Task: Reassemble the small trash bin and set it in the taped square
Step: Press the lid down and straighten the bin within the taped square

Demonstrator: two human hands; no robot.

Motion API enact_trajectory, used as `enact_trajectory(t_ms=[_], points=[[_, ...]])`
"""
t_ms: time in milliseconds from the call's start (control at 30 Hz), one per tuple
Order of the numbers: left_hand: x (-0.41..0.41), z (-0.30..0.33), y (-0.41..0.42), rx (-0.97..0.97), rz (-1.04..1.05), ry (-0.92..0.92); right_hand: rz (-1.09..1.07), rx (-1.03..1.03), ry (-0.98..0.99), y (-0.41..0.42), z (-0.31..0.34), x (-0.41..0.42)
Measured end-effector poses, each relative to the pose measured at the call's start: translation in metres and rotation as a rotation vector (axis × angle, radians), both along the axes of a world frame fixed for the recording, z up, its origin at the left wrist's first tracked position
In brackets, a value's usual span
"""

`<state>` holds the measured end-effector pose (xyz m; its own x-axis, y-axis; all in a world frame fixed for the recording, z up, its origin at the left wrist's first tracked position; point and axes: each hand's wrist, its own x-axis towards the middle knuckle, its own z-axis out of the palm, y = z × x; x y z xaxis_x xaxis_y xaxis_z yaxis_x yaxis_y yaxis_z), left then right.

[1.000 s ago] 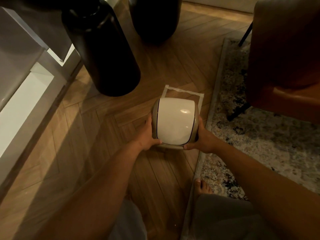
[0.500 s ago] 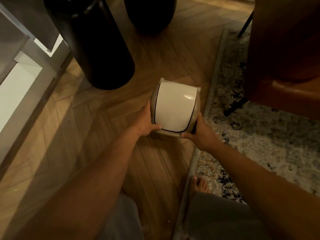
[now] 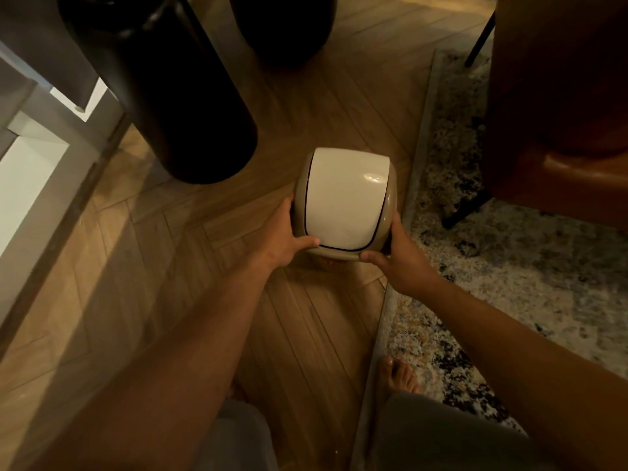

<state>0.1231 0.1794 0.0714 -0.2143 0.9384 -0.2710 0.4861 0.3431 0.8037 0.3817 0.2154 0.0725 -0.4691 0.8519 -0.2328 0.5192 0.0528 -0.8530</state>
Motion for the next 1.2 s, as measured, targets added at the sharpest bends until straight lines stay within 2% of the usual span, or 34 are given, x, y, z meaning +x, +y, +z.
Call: enact_trajectory(t_ms=[400, 633, 1200], points=[[-0.004, -0.011, 0.035, -0.017, -0.020, 0.036, -0.012, -0.041, 0.056, 0.026, 0.004, -0.002], [-0.018, -0.017, 0.070, -0.011, -0.089, 0.001, -0.067, 0.020, 0.069, 0.049, -0.008, -0.007], [-0.037, -0.008, 0.171, 0.092, -0.096, 0.049, 0.035, 0.124, -0.016, 0.171, -0.006, -0.030]])
